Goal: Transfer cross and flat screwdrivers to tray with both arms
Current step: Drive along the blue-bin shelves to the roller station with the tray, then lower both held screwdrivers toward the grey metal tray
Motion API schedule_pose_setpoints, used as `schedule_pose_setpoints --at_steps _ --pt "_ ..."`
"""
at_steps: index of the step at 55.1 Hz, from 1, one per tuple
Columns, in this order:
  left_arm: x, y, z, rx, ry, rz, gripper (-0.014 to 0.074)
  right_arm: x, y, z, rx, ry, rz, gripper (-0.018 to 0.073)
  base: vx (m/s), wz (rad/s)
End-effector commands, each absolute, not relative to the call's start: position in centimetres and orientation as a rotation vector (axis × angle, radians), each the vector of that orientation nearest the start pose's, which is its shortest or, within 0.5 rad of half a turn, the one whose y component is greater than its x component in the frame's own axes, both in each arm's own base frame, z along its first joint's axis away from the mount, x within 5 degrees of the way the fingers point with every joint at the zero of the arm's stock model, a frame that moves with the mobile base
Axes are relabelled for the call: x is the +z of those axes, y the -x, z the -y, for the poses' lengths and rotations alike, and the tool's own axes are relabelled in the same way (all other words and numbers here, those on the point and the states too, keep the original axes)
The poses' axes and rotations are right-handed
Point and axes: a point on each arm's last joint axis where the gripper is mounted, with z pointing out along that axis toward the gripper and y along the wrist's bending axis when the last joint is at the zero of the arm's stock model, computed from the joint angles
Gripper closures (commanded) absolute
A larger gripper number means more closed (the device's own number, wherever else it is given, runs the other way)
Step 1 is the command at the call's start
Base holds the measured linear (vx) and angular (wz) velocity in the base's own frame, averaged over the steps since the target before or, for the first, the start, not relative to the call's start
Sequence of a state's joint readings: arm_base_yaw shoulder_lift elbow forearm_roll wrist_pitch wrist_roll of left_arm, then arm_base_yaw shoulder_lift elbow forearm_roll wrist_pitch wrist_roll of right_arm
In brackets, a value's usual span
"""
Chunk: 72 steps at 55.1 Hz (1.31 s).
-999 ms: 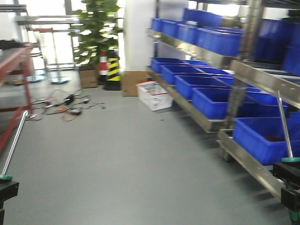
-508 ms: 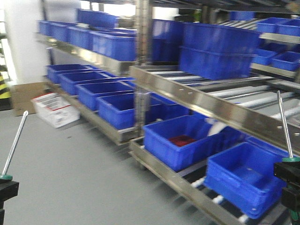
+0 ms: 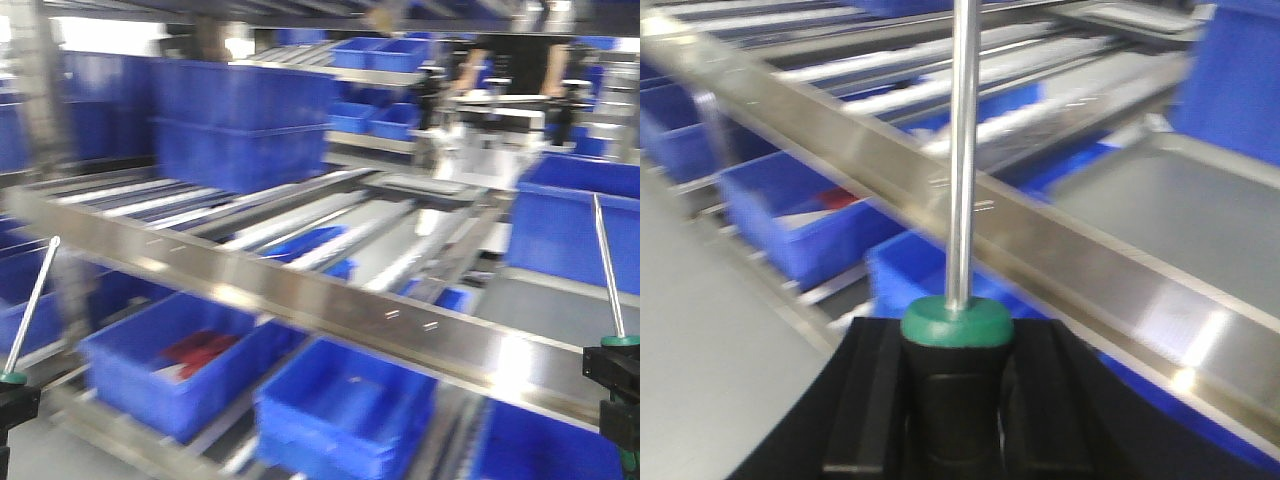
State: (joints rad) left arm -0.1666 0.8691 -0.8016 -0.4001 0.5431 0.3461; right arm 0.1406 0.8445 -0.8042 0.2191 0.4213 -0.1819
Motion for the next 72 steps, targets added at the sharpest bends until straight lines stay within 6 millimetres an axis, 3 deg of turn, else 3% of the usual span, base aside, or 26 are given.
schedule_pose_setpoints --at_steps 1,35,72 --pt "36.69 -17.2 4.69 -0.319 -0.255 -1.932 0.0596 37.94 -17.36 -3.08 0.181 0.155 -1.812 0.0567 0.39 -0.7" --pt "36.71 -17.21 4.68 -0.318 -0.253 -1.929 0.0596 37.94 -17.36 -3.08 0.181 0.155 -1.812 0.0567 0.33 -0.66" --pt "36.71 -17.21 4.69 -0.319 -0.254 -1.929 0.0596 37.94 -17.36 -3.08 0.181 0.155 -1.812 0.0567 0.2 -0.07"
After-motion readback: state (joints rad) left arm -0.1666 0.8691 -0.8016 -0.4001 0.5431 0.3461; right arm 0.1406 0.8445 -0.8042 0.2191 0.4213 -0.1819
